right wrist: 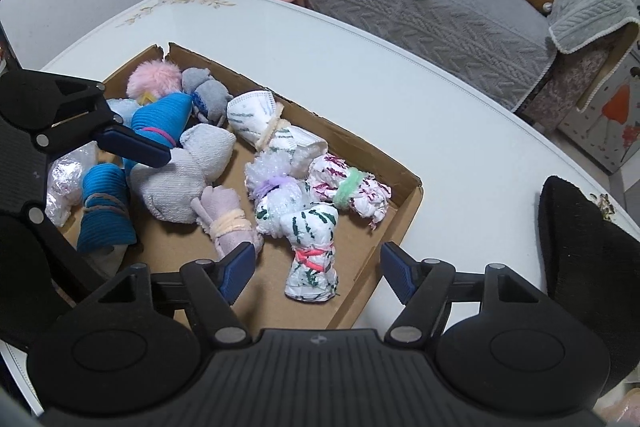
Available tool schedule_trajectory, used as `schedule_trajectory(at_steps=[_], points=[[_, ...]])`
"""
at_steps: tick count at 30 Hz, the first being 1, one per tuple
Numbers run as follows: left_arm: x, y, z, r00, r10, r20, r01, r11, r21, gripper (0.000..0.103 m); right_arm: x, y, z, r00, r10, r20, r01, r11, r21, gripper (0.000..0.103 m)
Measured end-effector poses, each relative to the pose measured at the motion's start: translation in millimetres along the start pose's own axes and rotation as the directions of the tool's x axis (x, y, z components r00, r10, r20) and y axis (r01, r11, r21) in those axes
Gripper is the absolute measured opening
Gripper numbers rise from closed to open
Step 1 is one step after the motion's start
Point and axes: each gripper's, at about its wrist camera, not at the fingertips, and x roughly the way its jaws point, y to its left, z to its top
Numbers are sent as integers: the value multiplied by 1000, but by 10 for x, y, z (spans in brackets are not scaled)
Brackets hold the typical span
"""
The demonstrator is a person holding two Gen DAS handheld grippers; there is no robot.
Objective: Organize objects
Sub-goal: 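Open both tools to release the floral and lavender rolls in the box, then withdraw both tools from the box toward the remaining items on the table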
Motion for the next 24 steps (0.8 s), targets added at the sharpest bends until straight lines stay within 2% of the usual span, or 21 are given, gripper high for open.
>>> schedule_trajectory(at_steps=[3,15,24], points=[[-70,-5,-38,1000,4,4,-4,1000,-6,95,-29,19,-15,1000,-4,2,4,1000,6,75],[-291,79,-204,999,27,29,-26,999,-31,98,-36,162,3,1000,-9,-10,9,1000,23,83],[-469,241,-346,996,52,67,-46,994,-99,100,-84,223,-42,1000,-15,-5,15,997,77,93]])
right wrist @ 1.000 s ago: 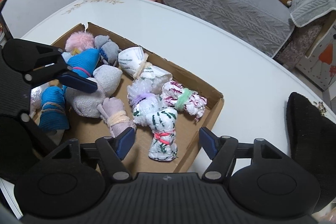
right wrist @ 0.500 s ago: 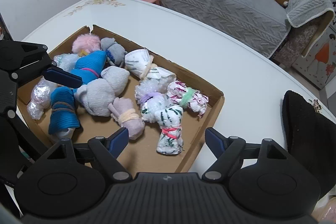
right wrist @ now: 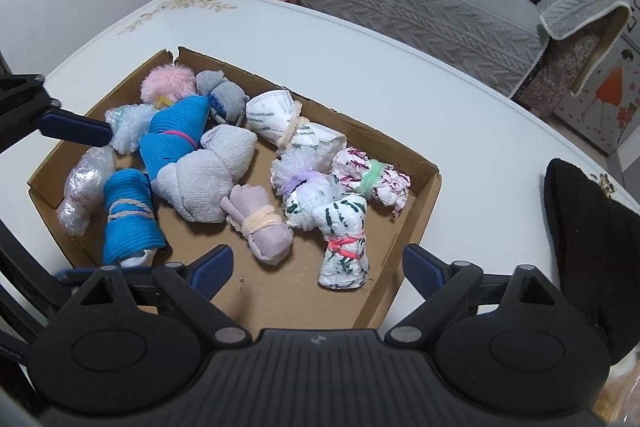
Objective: Organize objects
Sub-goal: 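Withdraw both tools from the box toward the remaining items on the table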
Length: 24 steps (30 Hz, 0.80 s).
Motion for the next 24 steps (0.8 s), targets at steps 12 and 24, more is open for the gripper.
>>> schedule_trajectory(at_steps=[12,24], points=[[-234,498,-449,993,95,63,-82,980,-182,102,-167,177,-217,998,7,69,-15,994,110,96],[-514,681,-1015,973,178,149,-127,945,-301,102,-415,425,-718,978,-17,210,-35,970,241,101]])
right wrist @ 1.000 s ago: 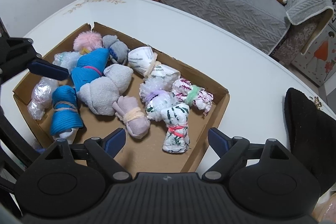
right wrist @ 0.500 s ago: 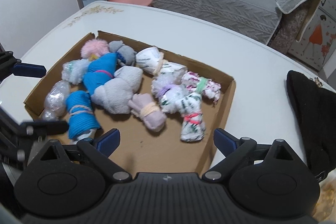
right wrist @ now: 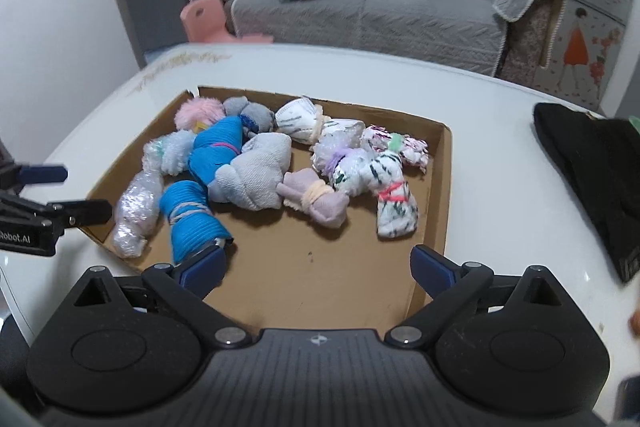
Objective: Organize objects
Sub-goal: 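Withdraw both tools from the box toward the remaining items on the table, then grasp white roll with teal band with left tool while right grasps orange plastic bundle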
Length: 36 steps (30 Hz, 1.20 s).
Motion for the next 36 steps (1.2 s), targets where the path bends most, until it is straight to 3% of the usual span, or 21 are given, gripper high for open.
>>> schedule_trajectory(at_steps=[4,7,12,15,23,27,31,36], points=[[-168,-28,-366,999,7,42,-7,1000,-5,102,-185,112,-397,996,48,80,-49,999,18,102],[-251,-81,-628,997,29,75,-29,1000,5,102,-282,178,-730,988,34,148,-39,999,28,102],[-251,-152,-902,995,31,98,-32,999,5,102,-241,125,-1038,984,37,174,-55,994,96,102],[-167,-197,-959,997,12,80,-13,1000,8,102,-200,134,-1077,979,24,203,-39,997,70,102],[-66,-417,-995,997,-53,63,50,997,51,103,-56,288,-1115,985,-20,171,26,999,-35,101],[25,-395,-995,999,-34,40,33,998,44,103,-40,286,-1145,985,-70,159,78,996,-41,82],[-7,-217,-995,999,31,38,-31,999,6,103,-92,188,-1211,983,-82,163,83,997,-2,82],[-37,-148,-1060,998,38,41,-37,999,-15,102,-74,227,-1205,982,-57,178,61,998,-16,92]])
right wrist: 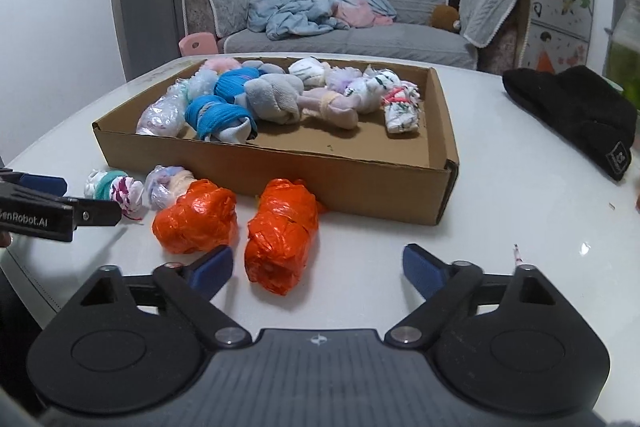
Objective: Organize objects
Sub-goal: 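Grasp white roll with teal band with left tool while right grasps orange plastic bundle, then carry white-teal roll and orange bundle into the box and release both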
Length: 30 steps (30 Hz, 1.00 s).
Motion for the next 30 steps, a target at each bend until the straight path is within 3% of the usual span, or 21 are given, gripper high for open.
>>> schedule_trajectory(at_steps=[2,4,5,8,10,11,15,24,30], points=[[19,-63,4,1000,-12,-4,12,1000,22,102,54,42,53,1000,8,-5,-8,1000,-2,91],[35,-141,16,1000,-19,10,18,999,45,102,94,80,84,1000,1,-9,-2,1000,-7,84],[53,-172,20,1000,-24,12,23,998,55,102,111,88,90,1000,3,-13,-3,1000,0,75],[105,-217,35,999,-32,12,31,998,53,102,128,120,93,1000,4,-23,-4,1000,-2,66],[121,-236,50,999,-40,19,39,998,55,98,105,128,88,1000,15,-16,-15,1000,-7,52],[113,-240,52,999,-39,26,37,998,55,92,95,128,84,1000,16,-14,-16,1000,-10,44],[56,-230,42,997,-49,53,46,997,68,62,62,95,65,999,41,-8,-41,999,-4,29],[-80,-147,52,994,-82,70,76,993,88,56,-117,34,40,998,57,38,-56,998,-22,26],[-361,-62,310,990,-94,104,82,990,117,55,-453,-241,296,992,89,87,-88,996,-16,26]])
